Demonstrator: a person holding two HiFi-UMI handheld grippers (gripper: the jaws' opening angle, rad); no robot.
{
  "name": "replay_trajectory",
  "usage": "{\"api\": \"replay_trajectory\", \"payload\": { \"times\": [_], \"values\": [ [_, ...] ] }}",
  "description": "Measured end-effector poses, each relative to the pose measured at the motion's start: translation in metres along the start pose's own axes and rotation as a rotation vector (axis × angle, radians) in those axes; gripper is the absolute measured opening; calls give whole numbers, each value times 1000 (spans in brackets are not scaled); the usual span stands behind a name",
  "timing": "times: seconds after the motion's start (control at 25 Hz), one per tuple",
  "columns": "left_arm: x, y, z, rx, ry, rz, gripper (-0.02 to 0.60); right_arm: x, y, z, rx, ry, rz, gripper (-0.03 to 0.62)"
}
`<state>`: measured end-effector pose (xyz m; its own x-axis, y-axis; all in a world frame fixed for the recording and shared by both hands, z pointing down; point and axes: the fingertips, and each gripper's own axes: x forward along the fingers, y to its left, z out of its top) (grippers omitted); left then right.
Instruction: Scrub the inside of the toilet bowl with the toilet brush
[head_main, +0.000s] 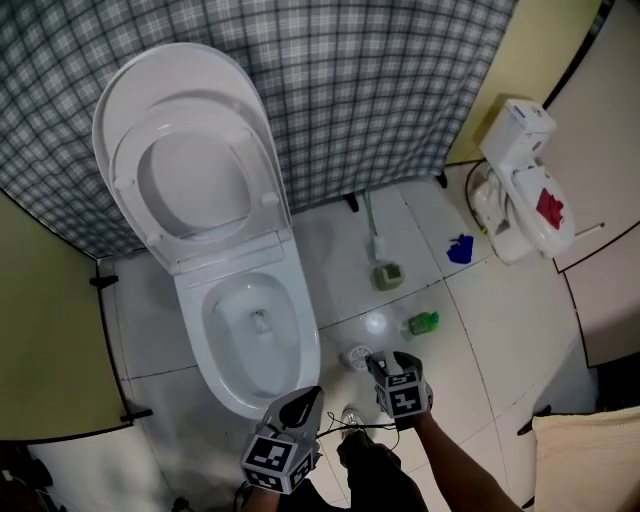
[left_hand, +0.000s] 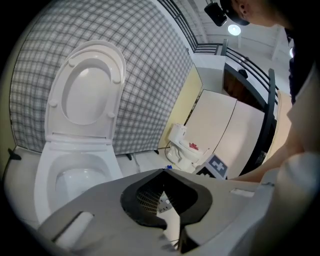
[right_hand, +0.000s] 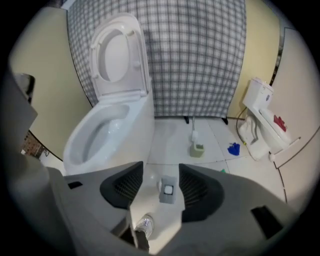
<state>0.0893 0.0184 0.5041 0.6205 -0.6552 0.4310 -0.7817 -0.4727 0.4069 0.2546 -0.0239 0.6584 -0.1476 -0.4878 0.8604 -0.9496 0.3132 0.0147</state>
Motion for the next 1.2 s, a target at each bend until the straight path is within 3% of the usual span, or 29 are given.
{"api": "replay_trajectory", "payload": {
  "times": [0.04, 0.12, 0.24, 0.32, 0.48, 0.6, 0.8, 1.2],
  "values": [
    [-6, -3, 13, 2, -14, 0, -12, -20, 7, 18, -7, -60, 20, 207],
    [-20, -11, 38, 11, -36, 0, -12, -64, 25, 53, -35, -189, 76, 66],
    [-47, -18, 70, 48, -55, 31, -12, -132, 62, 99, -69, -343, 217, 45],
    [-62, -16, 88, 40, -88, 48, -12, -168, 86, 129, -86, -428, 298, -3],
    [-69, 18, 97, 0, -159, 40, -12, -175, 126, 171, -131, -521, 352, -2],
    [-74, 40, 105, 14, -212, 55, -12, -180, 154, 201, -133, -599, 424, 0],
    [-110, 31, 144, 47, -289, 84, -12, -234, 189, 230, -127, -671, 544, 8],
    [-180, 19, 221, 140, -402, 82, -12, -301, 236, 277, -201, -747, 586, 8]
  ]
}}
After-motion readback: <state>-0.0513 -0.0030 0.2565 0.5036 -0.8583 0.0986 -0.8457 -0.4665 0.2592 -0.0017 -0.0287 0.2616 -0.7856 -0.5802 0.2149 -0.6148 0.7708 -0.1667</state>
